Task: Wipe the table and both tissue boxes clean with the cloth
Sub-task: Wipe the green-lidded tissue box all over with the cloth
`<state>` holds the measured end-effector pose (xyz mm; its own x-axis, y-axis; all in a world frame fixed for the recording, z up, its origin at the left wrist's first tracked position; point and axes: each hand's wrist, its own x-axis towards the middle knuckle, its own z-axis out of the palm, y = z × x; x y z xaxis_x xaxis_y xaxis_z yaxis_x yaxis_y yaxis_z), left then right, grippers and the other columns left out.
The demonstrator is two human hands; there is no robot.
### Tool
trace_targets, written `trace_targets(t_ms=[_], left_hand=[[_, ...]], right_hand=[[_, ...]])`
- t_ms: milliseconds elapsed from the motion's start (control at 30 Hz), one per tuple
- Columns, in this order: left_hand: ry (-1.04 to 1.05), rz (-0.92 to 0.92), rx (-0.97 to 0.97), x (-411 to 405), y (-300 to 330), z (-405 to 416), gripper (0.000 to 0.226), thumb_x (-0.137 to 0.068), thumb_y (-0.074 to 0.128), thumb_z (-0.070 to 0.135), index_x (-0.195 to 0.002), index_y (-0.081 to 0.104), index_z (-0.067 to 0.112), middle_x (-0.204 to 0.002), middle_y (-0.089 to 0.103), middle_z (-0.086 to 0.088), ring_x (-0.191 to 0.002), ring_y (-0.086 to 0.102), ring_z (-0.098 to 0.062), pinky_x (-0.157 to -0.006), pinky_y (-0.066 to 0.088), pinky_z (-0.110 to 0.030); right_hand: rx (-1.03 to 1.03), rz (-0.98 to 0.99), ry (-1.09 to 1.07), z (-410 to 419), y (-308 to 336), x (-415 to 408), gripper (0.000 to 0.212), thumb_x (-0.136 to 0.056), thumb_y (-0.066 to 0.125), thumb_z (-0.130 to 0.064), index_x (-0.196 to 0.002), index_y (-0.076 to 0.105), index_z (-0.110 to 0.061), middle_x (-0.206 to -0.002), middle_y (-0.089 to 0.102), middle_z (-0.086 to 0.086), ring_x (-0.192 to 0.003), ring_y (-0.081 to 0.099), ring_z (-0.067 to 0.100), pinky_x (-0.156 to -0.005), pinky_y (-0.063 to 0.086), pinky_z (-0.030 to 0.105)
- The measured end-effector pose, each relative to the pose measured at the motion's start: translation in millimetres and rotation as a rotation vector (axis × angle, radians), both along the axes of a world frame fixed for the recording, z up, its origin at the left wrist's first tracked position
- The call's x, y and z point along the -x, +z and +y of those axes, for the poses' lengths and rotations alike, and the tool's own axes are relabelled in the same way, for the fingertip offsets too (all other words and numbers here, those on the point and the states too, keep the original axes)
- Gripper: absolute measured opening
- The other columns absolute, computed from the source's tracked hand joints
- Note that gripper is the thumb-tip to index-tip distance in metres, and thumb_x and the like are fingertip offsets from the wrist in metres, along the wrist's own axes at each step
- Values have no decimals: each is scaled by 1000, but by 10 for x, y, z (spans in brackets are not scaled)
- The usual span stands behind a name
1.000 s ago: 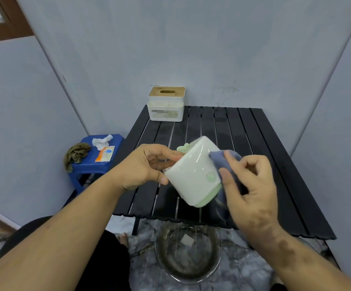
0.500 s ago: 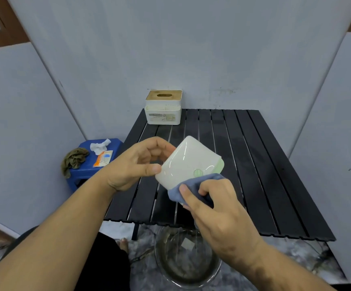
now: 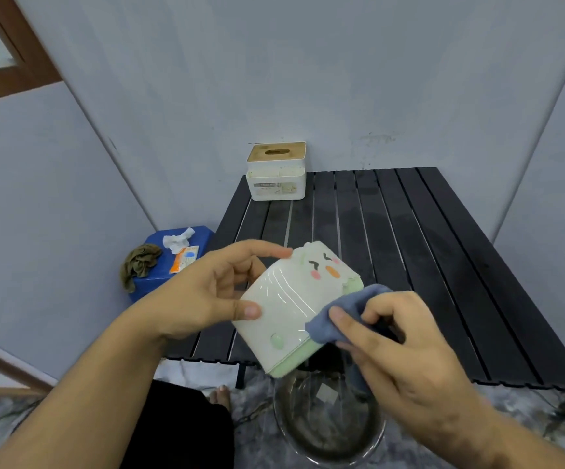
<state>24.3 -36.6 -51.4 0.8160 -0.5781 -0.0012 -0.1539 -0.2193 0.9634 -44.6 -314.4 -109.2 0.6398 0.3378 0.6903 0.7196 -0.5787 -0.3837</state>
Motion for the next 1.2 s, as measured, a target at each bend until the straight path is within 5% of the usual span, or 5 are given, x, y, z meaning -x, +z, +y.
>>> trace_targets(t_ms=[367, 667, 733, 1067, 1200], left_hand=[[-9, 26, 129, -13, -207, 169, 67, -78, 73, 6, -141, 54, 18, -124, 50, -40, -107, 59, -36, -88, 54, -44], [180, 189, 417, -200, -338, -51, 70, -84, 77, 14, -148, 49, 24, -125, 64, -13, -108, 64, -28, -85, 59, -42], [205, 198, 446, -200, -369, -131, 60, -91, 64, 11, -146, 51, 29, -119, 65, -11, -105, 65, -26, -86, 58, -43], [186, 208, 379, -166, -421, -350, 49, -97, 54, 13, -141, 57, 33, -130, 64, -15, -114, 64, -28, -93, 57, -45], [267, 11, 153, -182, -358, -334, 63, -81, 74, 42, -140, 54, 45, -130, 66, -9, -118, 66, -27, -96, 57, -48]], right_hand=[[-39, -18, 111, 144, 0, 9, 34, -86, 70, -9, -120, 68, -9, -99, 46, -2, -81, 54, 16, -73, 43, 17], [-357, 284, -238, -210, 48, -537, 33, -80, 76, -10, -108, 71, -26, -87, 58, -7, -84, 59, 6, -75, 41, 3], [-381, 336, -228, -256, 29, -562, 32, -81, 75, -12, -108, 71, -29, -88, 58, -8, -83, 60, 9, -74, 44, 5], [-364, 335, -211, -233, -11, -499, 32, -82, 74, -14, -110, 70, -28, -90, 57, -11, -85, 61, 9, -77, 47, 11], [-309, 296, -214, -176, 4, -496, 31, -82, 74, -12, -111, 72, -23, -89, 55, -12, -85, 58, 6, -76, 44, 7]])
